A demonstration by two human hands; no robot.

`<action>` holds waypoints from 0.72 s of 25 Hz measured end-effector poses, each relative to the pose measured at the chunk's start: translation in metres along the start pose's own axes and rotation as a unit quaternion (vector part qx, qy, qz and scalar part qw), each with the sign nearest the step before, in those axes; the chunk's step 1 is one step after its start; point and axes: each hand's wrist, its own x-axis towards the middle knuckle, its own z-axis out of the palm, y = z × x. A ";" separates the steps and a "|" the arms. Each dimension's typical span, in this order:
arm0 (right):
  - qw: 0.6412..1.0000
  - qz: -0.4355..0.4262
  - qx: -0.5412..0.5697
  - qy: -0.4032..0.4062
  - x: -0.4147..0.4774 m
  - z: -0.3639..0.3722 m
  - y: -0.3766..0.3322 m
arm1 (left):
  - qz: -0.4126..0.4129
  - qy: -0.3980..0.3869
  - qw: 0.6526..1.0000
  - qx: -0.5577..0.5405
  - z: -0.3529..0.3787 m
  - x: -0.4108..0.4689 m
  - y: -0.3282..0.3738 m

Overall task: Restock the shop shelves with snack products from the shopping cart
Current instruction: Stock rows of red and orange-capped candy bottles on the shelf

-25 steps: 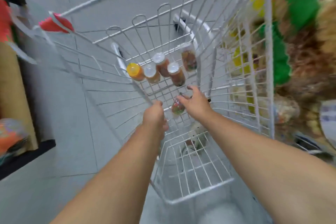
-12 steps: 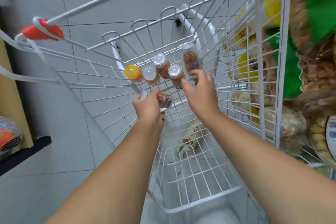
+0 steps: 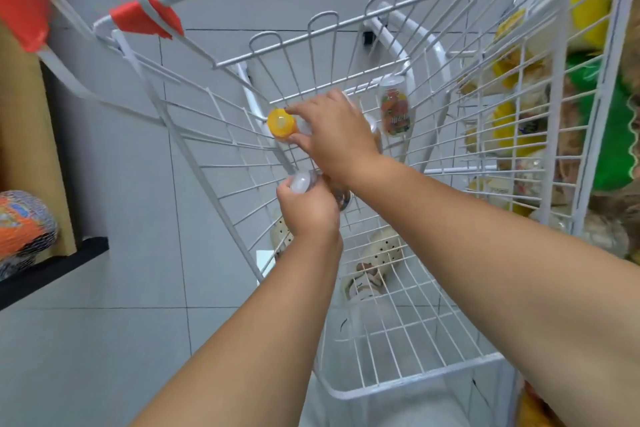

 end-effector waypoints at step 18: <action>0.985 -0.070 -0.154 -0.034 0.002 0.027 -0.008 | -0.007 -0.040 0.998 0.049 -0.014 -0.019 -0.028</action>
